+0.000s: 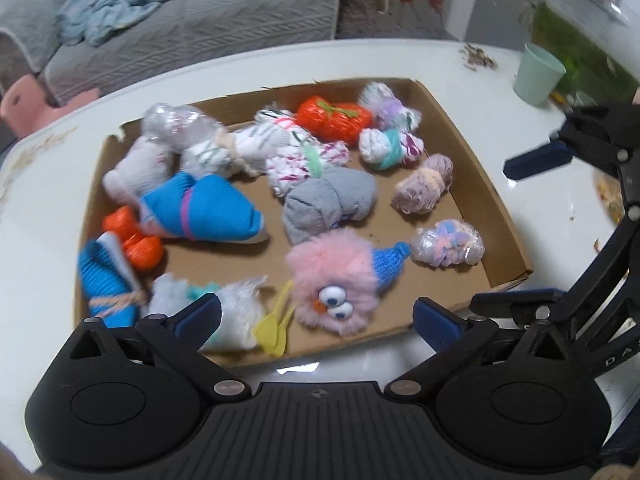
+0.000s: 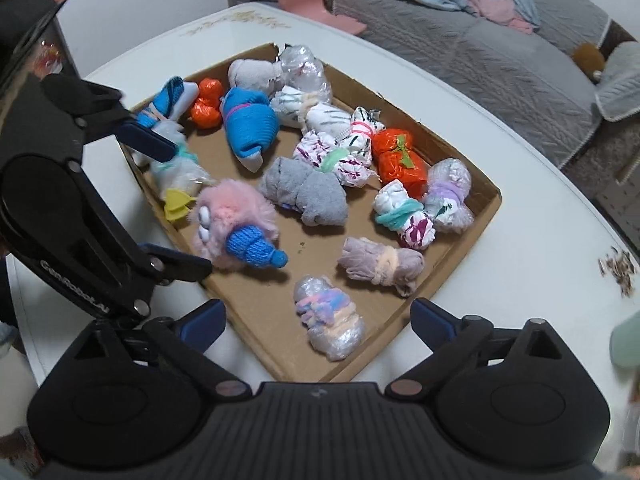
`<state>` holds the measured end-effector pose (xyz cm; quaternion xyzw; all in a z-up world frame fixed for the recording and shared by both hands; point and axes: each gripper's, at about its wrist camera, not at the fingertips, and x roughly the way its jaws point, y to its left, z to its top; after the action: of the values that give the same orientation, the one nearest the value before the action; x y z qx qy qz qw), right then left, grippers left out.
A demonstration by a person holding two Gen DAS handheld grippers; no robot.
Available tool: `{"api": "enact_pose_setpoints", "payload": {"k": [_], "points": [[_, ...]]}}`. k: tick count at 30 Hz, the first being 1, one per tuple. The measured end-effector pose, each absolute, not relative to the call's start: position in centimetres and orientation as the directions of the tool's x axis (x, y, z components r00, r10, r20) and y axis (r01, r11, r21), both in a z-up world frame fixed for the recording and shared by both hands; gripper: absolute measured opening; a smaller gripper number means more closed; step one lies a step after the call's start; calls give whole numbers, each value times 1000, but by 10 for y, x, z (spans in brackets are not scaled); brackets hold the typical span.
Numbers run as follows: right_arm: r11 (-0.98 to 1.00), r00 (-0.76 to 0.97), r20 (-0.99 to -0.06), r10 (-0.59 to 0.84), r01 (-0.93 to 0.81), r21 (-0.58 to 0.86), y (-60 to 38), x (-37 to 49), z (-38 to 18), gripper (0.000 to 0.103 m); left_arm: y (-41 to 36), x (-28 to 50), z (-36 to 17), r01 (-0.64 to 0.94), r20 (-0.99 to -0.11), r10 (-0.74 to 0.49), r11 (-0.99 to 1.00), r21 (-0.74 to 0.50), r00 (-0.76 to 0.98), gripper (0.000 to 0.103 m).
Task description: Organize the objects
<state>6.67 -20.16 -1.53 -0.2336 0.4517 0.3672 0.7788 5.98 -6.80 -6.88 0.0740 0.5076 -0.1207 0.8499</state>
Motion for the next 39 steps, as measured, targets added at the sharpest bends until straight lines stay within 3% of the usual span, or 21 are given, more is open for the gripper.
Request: {"api": "enact_pose_setpoints", "payload": {"k": [5, 12, 17, 21, 29, 39], "points": [[666, 346, -873, 344, -745, -33, -201, 52, -5, 102, -58, 45, -54, 210, -867, -140, 977, -42, 478, 102], [779, 417, -859, 298, -626, -33, -185, 31, 1, 102, -50, 26, -32, 111, -810, 8, 990, 89, 587, 102], [828, 414, -862, 292, -561, 11, -172, 24, -2, 102, -34, 22, -26, 47, -794, 53, 994, 102, 606, 102], [846, 428, -867, 256, -534, -14, -161, 20, -9, 102, -34, 18, -21, -7, -751, 161, 979, 204, 640, 103], [874, 463, -852, 246, -485, -12, -158, 29, -9, 102, -36, 17, -18, -3, -719, 168, 974, 225, 675, 102], [899, 441, -863, 247, -436, 35, -166, 36, -7, 102, -37, 25, -18, 25, -738, 72, 993, 119, 670, 102]]}}
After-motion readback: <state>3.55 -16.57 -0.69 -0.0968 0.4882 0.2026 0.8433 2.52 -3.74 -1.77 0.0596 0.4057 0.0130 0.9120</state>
